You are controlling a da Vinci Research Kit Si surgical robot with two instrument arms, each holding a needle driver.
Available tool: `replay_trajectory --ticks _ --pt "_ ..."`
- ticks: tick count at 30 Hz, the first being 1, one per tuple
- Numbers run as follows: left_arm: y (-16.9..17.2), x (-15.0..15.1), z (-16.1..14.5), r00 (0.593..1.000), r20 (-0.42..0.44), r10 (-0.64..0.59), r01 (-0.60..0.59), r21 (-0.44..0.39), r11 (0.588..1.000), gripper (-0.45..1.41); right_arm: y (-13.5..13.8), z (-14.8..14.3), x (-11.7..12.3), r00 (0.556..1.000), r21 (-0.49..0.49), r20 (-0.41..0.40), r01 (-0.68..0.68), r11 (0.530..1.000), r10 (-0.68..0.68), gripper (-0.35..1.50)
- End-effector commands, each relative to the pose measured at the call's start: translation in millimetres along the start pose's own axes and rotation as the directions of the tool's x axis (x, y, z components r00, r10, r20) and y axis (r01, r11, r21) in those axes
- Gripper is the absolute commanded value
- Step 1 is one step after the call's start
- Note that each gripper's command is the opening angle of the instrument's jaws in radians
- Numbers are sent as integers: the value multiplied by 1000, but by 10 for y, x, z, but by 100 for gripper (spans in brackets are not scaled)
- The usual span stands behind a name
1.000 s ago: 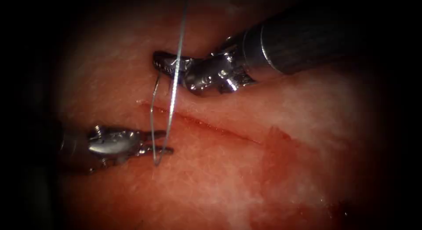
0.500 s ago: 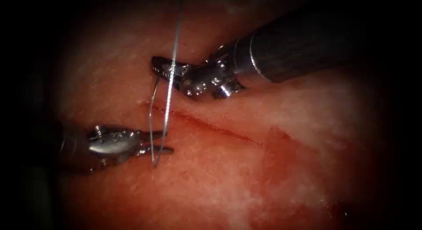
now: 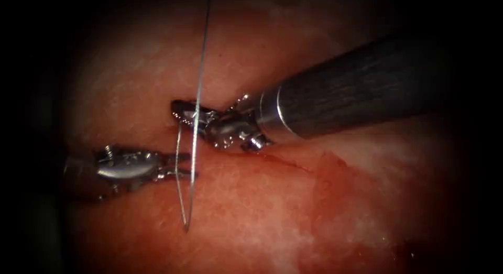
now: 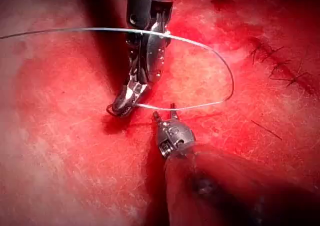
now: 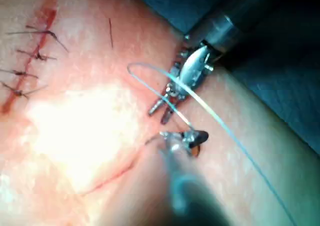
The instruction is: Wound Closure
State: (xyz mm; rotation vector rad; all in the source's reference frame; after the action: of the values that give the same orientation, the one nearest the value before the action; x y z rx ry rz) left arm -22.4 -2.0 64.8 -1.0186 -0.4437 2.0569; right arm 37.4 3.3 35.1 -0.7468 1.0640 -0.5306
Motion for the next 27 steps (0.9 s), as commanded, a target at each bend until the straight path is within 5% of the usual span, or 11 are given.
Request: replay_trajectory --ticks 1,17,27 --pt "7 -11 5 1000 3 -3 4 -1 1000 2 -20 -2 12 1000 3 8 1 1000 -1 -35" --pt "7 -10 5 1000 5 -4 4 0 1000 0 -24 -16 10 997 2 67 -43 999 43 -35" --pt "7 -10 6 1000 5 -4 4 0 1000 0 -29 -15 1 970 20 122 -214 977 210 -35"
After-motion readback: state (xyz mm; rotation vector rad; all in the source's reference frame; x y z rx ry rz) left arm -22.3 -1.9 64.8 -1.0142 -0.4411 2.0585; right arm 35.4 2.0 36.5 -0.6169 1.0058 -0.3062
